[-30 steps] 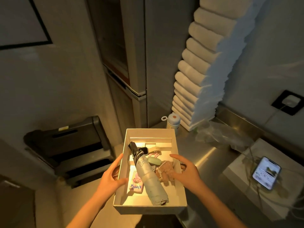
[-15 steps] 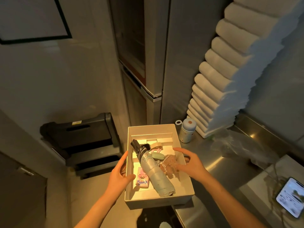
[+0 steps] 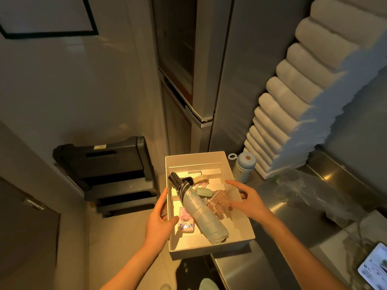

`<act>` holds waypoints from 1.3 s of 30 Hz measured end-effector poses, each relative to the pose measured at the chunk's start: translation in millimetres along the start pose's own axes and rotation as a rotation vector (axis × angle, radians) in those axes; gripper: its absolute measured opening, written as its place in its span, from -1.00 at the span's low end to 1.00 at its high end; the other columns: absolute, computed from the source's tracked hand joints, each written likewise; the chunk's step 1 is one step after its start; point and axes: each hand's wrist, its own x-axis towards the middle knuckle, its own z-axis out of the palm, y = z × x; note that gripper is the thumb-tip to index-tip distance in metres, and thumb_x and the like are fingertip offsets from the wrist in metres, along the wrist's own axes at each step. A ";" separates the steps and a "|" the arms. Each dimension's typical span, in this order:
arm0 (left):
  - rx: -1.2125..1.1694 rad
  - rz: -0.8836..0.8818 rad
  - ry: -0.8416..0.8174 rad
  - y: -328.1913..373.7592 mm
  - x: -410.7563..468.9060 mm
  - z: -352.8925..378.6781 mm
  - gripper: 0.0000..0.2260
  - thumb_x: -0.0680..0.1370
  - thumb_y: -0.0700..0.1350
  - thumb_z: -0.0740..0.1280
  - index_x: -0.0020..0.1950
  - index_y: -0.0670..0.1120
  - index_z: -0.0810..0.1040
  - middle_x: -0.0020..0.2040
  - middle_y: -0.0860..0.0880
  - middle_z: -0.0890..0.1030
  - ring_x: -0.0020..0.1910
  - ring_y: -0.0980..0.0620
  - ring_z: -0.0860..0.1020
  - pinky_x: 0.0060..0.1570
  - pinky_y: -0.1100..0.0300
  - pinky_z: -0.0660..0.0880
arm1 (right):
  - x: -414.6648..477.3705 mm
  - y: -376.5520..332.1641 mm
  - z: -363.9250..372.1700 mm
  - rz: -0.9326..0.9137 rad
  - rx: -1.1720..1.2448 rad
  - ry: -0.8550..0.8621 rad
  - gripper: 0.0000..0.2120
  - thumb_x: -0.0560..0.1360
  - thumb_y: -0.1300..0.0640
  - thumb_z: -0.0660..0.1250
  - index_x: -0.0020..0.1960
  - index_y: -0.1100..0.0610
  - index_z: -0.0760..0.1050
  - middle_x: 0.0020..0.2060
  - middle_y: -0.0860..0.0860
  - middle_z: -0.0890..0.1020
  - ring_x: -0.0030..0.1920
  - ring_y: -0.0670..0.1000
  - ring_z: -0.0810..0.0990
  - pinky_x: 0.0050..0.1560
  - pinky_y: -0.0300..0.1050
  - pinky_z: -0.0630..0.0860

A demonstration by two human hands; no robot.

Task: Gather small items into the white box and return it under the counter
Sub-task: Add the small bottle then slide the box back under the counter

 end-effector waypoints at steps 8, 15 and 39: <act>0.049 -0.008 0.037 -1.1 0.8 0.8 -0.24 0.41 -0.30 0.47 0.30 0.41 0.23 0.34 0.07 0.45 0.27 -0.02 0.44 0.10 0.05 0.50 | 4.4 5.9 -27.4 -0.014 0.137 0.283 -0.44 0.40 0.02 0.48 0.32 -0.24 0.35 0.10 -0.12 0.57 0.07 -0.10 0.60 -0.05 -0.21 0.57; 0.074 -0.037 0.072 -1.4 1.3 3.8 -0.26 0.41 -0.27 0.48 0.25 0.45 0.24 0.18 0.26 0.45 0.01 0.26 0.46 0.09 0.05 0.50 | 50.8 23.8 -38.6 -0.021 0.150 0.411 -0.18 0.31 0.14 0.57 0.43 -0.07 0.22 0.35 0.00 0.44 0.32 0.01 0.42 0.28 -0.02 0.42; 0.037 -0.022 0.051 3.6 -1.1 4.0 -0.27 0.41 -0.33 0.46 0.31 0.33 0.26 0.24 0.16 0.43 0.15 0.14 0.43 0.01 0.21 0.50 | 41.8 44.4 -37.8 -0.039 0.147 0.571 -0.39 0.25 0.17 0.60 0.23 -0.04 0.45 0.09 -0.11 0.59 0.18 -0.01 0.57 0.20 0.00 0.51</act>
